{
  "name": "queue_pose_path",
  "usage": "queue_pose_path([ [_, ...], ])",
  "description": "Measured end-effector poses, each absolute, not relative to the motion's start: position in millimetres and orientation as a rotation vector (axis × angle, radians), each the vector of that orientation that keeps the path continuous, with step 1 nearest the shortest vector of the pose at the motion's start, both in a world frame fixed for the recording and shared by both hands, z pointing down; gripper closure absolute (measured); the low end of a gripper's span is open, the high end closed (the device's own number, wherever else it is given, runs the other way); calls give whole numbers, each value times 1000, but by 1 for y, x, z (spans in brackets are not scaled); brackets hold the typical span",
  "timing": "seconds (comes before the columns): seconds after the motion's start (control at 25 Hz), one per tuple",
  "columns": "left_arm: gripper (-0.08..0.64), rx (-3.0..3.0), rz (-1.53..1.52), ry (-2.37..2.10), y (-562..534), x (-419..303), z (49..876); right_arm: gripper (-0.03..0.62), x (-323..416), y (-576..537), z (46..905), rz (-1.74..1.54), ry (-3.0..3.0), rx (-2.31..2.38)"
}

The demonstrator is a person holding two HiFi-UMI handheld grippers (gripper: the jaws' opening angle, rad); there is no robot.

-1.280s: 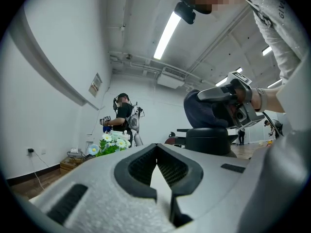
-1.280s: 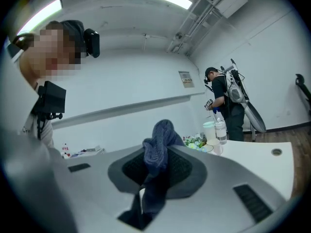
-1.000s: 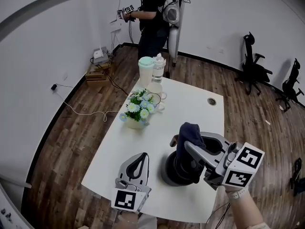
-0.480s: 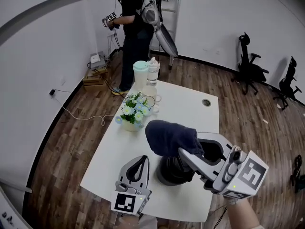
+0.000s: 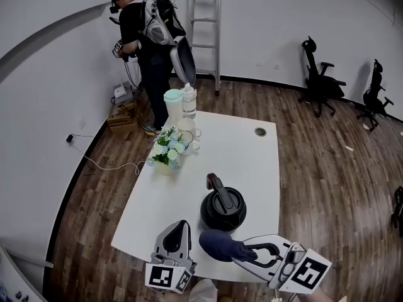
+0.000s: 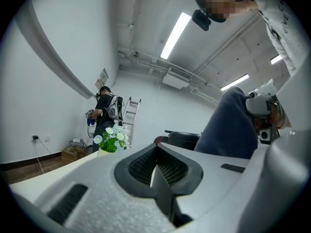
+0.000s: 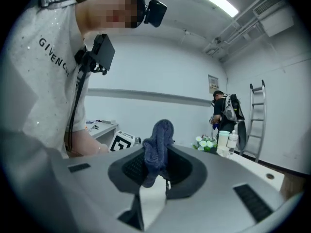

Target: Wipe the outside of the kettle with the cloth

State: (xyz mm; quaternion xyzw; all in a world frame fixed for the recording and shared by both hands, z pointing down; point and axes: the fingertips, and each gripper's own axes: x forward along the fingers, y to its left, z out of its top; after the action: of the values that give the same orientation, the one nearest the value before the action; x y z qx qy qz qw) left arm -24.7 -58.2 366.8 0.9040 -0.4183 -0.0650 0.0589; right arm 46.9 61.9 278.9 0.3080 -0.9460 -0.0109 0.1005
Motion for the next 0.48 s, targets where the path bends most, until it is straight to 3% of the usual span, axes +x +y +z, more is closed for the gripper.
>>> queue_pose_path([
  [0.48, 552, 2766, -182, -1202, -36, -2, 370, 529, 77, 70, 365, 271, -2498, 1079],
])
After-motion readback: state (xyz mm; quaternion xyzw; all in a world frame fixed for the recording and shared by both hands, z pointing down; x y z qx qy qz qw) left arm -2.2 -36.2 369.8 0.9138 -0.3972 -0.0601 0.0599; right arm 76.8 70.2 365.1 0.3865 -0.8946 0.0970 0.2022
